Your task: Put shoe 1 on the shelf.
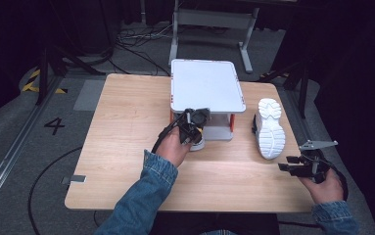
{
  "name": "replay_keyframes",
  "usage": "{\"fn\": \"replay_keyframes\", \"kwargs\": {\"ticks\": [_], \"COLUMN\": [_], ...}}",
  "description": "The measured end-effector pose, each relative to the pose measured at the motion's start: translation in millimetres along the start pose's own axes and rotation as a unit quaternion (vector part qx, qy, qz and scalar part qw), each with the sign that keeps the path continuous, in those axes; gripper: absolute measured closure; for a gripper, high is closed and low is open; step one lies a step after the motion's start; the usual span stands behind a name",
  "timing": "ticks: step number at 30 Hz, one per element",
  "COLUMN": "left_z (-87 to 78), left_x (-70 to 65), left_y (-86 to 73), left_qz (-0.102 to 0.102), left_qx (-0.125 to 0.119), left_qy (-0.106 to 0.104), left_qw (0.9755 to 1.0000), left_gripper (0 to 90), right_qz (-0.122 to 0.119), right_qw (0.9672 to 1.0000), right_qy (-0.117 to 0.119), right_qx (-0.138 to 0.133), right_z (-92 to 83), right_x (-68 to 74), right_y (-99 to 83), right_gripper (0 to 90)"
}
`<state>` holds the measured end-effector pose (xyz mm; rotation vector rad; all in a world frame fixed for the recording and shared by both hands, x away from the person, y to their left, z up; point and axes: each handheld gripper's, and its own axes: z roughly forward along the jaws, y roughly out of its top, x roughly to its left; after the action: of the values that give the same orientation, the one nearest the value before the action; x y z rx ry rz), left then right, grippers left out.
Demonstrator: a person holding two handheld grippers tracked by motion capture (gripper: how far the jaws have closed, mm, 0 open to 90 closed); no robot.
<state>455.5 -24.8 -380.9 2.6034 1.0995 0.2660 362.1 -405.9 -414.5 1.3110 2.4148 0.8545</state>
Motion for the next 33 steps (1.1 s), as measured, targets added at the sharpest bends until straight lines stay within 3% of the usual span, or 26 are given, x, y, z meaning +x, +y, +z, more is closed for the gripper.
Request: {"fn": "replay_keyframes", "kwargs": {"ticks": [3, 8, 12, 16, 17, 19, 20, 21, 23, 27, 29, 33], "left_z": [6.4, 16.0, 21.9, 26.3, 26.2, 22.8, 22.8, 16.9, 9.0, -14.6, -26.3, -44.8], "left_x": [-1.4, 7.3, 15.1, 16.4, 16.8, 18.4, 18.4, 19.9, 20.2, 19.4, 20.4, 27.7], "left_y": [-0.9, -0.7, -0.7, -3.2, -3.7, -3.9, -3.9, -4.9, -7.6, -17.1, -23.4, -39.4], "left_qz": [0.015, 0.014, 0.015, 0.038, 0.037, 0.02, 0.02, 0.001, -0.006, -0.008, -0.011, -0.035], "left_qx": [-0.016, -0.041, -0.076, -0.103, -0.103, -0.092, -0.092, -0.078, -0.074, -0.07, -0.068, -0.063], "left_qy": [0.039, 0.063, 0.084, 0.111, 0.107, 0.086, 0.086, 0.054, 0.032, 0.008, -0.001, -0.029], "left_qw": [0.999, 0.9971, 0.9935, 0.9877, 0.9882, 0.9919, 0.9919, 0.9955, 0.9967, 0.9975, 0.9976, 0.997], "left_gripper": [81.3, 80.3, 72.5, 67.9, 66.6, 63.6, 61.5, 60.3, 59.1, 50.4, 50.2, 45.8], "right_qz": [0.001, 0.003, 0.004, 0.003, 0.002, 0.004, 0.001, 0.002, 0.0, -0.009, -0.007, -0.01], "right_qw": [1.0, 1.0, 1.0, 0.9999, 0.9999, 0.9999, 0.9999, 0.9999, 0.9999, 0.9999, 0.9999, 0.9999], "right_qy": [0.0, -0.002, -0.002, -0.002, -0.002, 0.0, 0.0, 0.001, 0.001, 0.003, 0.005, 0.005], "right_qx": [0.005, 0.006, 0.008, 0.011, 0.011, 0.013, 0.011, 0.013, 0.012, 0.008, 0.007, 0.0], "right_z": [0.6, -1.0, -0.9, -0.7, -0.7, 0.0, 0.9, 1.5, 2.8, 6.3, 7.5, 8.0], "right_x": [0.6, 1.6, 1.4, 1.7, 1.7, 1.6, 1.2, 1.6, 1.8, 1.8, 2.1, 2.1], "right_y": [-2.5, -5.6, -8.0, -9.2, -9.1, -8.1, -7.3, -6.2, -3.6, 4.7, 9.4, 18.3], "right_gripper": [47.6, 47.8, 47.9, 48.1, 48.2, 48.1, 48.1, 48.0, 47.8, 46.1, 45.7, 44.3]}}
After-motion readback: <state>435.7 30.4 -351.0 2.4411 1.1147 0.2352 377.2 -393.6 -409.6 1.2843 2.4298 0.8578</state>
